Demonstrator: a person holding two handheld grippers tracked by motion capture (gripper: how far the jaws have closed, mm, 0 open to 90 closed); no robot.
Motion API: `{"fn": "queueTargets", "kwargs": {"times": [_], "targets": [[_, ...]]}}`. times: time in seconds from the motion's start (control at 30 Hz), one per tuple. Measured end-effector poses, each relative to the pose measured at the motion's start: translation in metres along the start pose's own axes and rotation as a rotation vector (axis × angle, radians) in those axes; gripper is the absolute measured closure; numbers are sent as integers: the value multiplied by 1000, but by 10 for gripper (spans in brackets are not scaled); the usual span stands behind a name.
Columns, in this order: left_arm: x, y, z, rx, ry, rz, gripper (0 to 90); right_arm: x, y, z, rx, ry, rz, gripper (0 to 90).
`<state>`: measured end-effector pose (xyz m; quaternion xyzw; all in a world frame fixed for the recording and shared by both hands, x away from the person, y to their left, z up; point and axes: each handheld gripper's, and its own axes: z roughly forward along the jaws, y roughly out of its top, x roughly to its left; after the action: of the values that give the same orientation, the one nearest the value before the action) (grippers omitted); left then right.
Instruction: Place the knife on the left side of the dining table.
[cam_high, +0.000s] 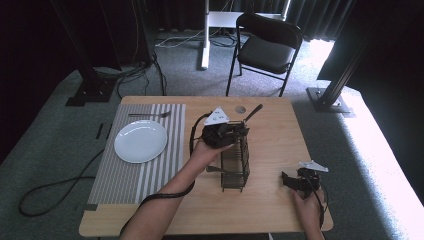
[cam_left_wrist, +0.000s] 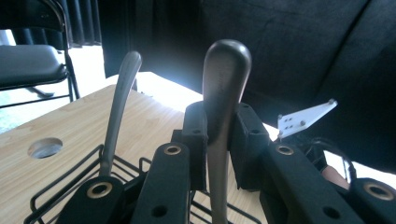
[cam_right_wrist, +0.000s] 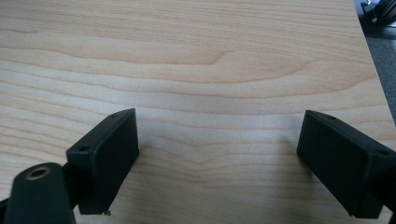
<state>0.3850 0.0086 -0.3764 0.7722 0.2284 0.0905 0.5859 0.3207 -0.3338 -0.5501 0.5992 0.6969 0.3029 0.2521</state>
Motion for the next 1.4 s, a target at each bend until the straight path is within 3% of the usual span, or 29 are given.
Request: {"fn": "queueTargets", "kwargs": {"times": [0.1, 0.37, 0.67, 0.77, 0.93, 1.4], "targets": [[4, 2, -3, 6, 1, -14, 784, 0, 0, 0, 0, 0, 1, 121], [2, 9, -9, -7, 17, 2, 790, 0, 0, 0, 0, 0, 1, 121], [-7, 29, -18, -25, -51, 45, 798, 0, 0, 0, 0, 0, 0, 121], [-9, 31, -21, -36, -53, 56, 801, 0, 0, 0, 0, 0, 0, 121], [-9, 34, -29, -53, -55, 41, 805, 0, 0, 0, 0, 0, 0, 121], [-9, 47, -60, -104, -3, 39, 815, 0, 0, 0, 1, 0, 0, 121]]}}
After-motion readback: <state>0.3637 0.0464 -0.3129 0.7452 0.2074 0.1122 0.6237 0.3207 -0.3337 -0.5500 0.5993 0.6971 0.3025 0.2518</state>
